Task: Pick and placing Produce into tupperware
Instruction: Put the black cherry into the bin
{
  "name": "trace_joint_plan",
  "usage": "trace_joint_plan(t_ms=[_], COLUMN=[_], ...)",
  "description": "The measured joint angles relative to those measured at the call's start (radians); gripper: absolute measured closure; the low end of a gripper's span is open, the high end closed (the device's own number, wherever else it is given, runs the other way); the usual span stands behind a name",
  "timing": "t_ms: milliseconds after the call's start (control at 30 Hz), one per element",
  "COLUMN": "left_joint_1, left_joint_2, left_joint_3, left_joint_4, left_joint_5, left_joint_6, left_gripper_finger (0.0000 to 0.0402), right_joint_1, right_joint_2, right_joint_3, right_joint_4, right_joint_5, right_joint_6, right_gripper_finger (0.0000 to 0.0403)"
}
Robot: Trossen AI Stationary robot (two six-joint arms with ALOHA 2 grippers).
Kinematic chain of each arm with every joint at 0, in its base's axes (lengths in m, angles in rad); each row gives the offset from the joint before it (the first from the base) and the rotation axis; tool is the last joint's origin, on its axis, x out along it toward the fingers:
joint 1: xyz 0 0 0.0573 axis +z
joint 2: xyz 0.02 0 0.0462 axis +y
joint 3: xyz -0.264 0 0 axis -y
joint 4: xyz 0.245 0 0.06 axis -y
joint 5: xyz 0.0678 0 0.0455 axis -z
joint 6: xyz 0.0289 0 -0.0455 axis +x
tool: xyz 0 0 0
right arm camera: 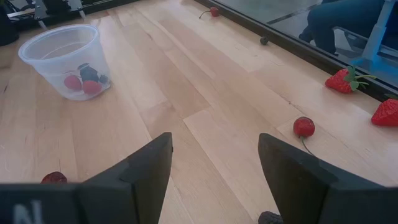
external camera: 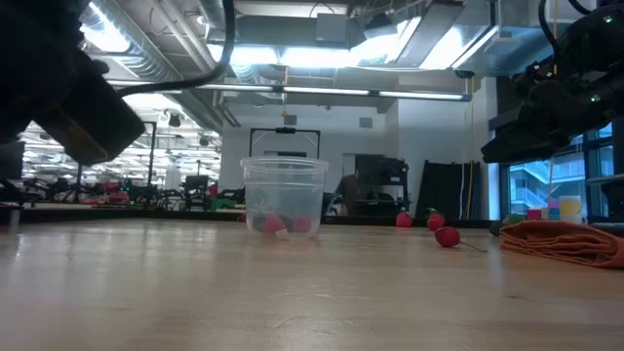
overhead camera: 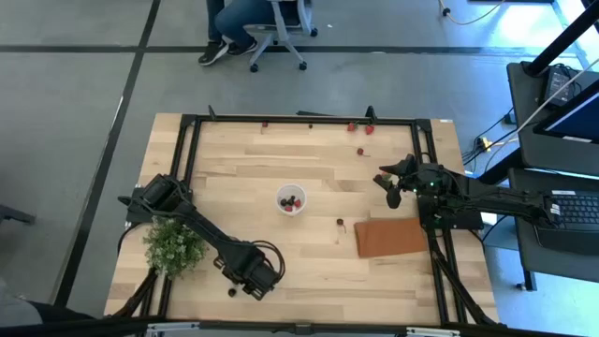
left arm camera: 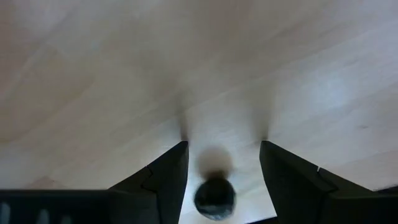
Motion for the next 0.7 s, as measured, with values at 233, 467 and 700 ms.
trace_joint_plan(t_ms=[233,467,700], left_joint_1=[-0.001,-0.008,-0.011], left_joint_2=[0.000,0.000,0.000], left_joint_3=[-0.019,-0.021,-0.021], left_joint_4=[0.004,0.002,0.054], left_joint_5=[0.061,0.094,0.127], left_joint_6=[0.035,0.049,0.051], left_gripper_finger=[0.0235,0.0263,0.0268], right_joint_1=[0.000,0.000,0.000], right_joint_2=[0.000,0.000,0.000], right_joint_3=[0.000,0.000,0.000], right_joint_4=[0.000,0.000,0.000], right_joint_5=[0.000,0.000,0.000], right_joint_6=[0.000,0.000,0.000], right_gripper_finger=[0.0163,0.0163,0.0163])
